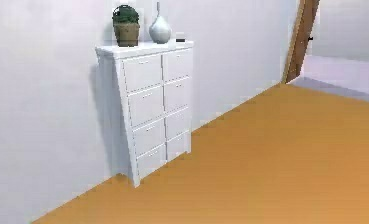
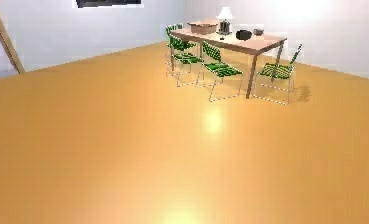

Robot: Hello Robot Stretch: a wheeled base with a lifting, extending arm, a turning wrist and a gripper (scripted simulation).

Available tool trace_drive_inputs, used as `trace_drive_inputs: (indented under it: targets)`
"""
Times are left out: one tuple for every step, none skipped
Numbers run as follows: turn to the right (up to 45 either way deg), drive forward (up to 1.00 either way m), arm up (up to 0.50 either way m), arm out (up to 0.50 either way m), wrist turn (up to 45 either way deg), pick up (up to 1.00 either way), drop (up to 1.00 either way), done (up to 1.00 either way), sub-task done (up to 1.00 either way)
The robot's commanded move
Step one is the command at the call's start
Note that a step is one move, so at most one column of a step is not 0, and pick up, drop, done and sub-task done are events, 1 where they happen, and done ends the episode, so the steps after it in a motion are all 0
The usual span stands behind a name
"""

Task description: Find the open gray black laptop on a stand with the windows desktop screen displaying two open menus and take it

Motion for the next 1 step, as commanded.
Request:
trace_drive_inputs:
  targets:
    - [33.0, 0.00, 0.00, 0.00, 0.0, 0.00, 0.00, 0.00, 0.00]
